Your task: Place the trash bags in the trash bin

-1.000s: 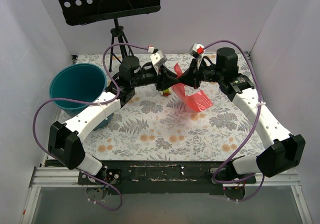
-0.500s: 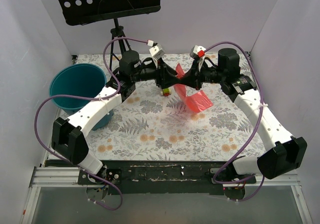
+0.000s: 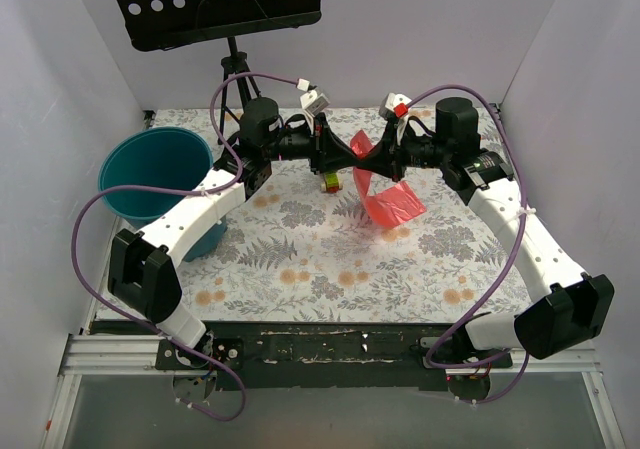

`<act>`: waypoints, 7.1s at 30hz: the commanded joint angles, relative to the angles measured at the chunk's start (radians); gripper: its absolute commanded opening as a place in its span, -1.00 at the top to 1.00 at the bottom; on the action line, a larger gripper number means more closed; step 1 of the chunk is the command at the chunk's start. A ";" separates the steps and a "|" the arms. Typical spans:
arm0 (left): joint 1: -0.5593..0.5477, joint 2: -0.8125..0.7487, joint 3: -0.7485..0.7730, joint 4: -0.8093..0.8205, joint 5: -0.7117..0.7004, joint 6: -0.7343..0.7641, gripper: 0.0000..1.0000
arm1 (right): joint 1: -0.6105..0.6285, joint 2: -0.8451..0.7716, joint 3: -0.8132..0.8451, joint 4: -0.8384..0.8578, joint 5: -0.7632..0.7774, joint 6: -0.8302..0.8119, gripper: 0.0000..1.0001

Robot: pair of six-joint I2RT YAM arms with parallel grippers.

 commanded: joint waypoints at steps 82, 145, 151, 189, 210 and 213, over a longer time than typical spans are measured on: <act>0.036 0.114 0.124 0.024 0.192 0.012 0.80 | 0.013 0.015 0.033 0.020 0.016 0.055 0.97; 0.029 0.007 0.193 -0.355 -0.053 0.460 1.00 | -0.021 0.073 0.059 0.059 -0.099 0.107 0.97; 0.030 -0.030 0.133 -0.320 -0.137 0.454 1.00 | -0.033 0.043 0.046 0.034 -0.105 0.104 0.97; 0.044 -0.041 0.100 -0.373 -0.118 0.580 1.00 | -0.061 0.026 0.036 0.063 -0.058 0.116 0.97; 0.043 0.015 0.169 -0.220 0.070 0.339 0.57 | -0.058 0.078 0.060 0.076 -0.082 0.145 0.97; 0.043 0.024 0.167 -0.198 0.077 0.312 0.55 | -0.056 0.081 0.062 0.076 -0.084 0.148 0.97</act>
